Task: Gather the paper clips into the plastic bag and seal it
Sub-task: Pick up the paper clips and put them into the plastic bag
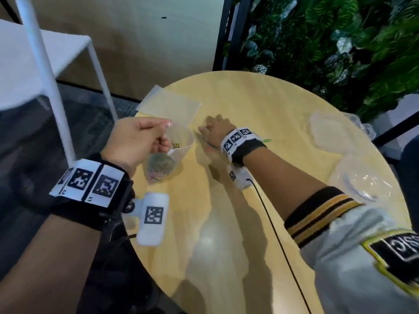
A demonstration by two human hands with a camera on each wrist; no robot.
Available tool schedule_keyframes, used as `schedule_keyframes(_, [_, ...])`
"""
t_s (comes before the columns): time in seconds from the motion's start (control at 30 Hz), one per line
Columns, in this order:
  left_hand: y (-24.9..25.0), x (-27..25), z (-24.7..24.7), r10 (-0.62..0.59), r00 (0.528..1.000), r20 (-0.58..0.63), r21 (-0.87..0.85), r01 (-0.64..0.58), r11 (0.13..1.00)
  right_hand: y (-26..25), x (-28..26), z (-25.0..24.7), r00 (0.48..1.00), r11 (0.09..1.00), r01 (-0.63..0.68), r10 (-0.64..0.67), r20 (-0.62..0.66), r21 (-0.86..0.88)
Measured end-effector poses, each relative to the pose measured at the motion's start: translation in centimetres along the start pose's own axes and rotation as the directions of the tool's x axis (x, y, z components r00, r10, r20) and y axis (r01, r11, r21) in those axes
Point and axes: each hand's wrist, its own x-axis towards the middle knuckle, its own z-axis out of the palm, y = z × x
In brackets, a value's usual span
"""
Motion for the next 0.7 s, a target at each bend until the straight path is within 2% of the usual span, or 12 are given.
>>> schedule_keyframes(0.13, [0.1, 0.2, 0.8, -0.005, 1.000, 0.019, 0.029, 0.004, 1.000, -2.5, -3.0, 1.1, 0.995, 0.997, 0.080, -0.081, -0.065, -0.006])
schedule_keyframes(0.27, [0.4, 0.0, 2.0, -0.030, 0.998, 0.058, 0.022, 0.028, 0.999, -1.5, -6.9, 2.0, 0.971, 0.975, 0.214, -0.220, -0.096, -0.067])
schedule_keyframes(0.37, [0.4, -0.2, 2.7, -0.053, 0.994, 0.101, 0.014, 0.052, 0.999, -0.1, -9.5, 1.6, 0.983, 0.984, 0.131, -0.144, -0.110, -0.117])
schedule_keyframes(0.5, [0.2, -1.0, 3.7, -0.055, 0.989, 0.139, 0.043, 0.050, 0.998, 2.1, -12.5, 2.1, 0.991, 0.996, 0.048, -0.057, -0.122, -0.073])
schedule_keyframes(0.57, [-0.1, -1.5, 4.0, -0.060, 0.984, 0.166, 0.073, 0.049, 0.996, 3.9, -13.6, 2.2, 0.989, 1.000, -0.005, 0.007, -0.147, 0.014])
schedule_keyframes(0.63, [-0.2, -2.0, 4.4, -0.059, 0.981, 0.184, 0.087, 0.044, 0.995, 5.9, -14.5, 2.0, 0.970, 0.974, -0.075, 0.121, -0.210, 0.215])
schedule_keyframes(0.67, [-0.1, -2.1, 4.6, -0.058, 0.980, 0.188, 0.092, 0.041, 0.995, 6.8, -14.9, 1.9, 0.948, 0.923, -0.107, 0.207, -0.242, 0.370])
schedule_keyframes(0.7, [-0.1, -2.2, 4.7, -0.056, 0.979, 0.194, 0.098, 0.038, 0.994, 7.6, -15.4, 1.9, 0.921, 0.829, -0.123, 0.299, -0.248, 0.545])
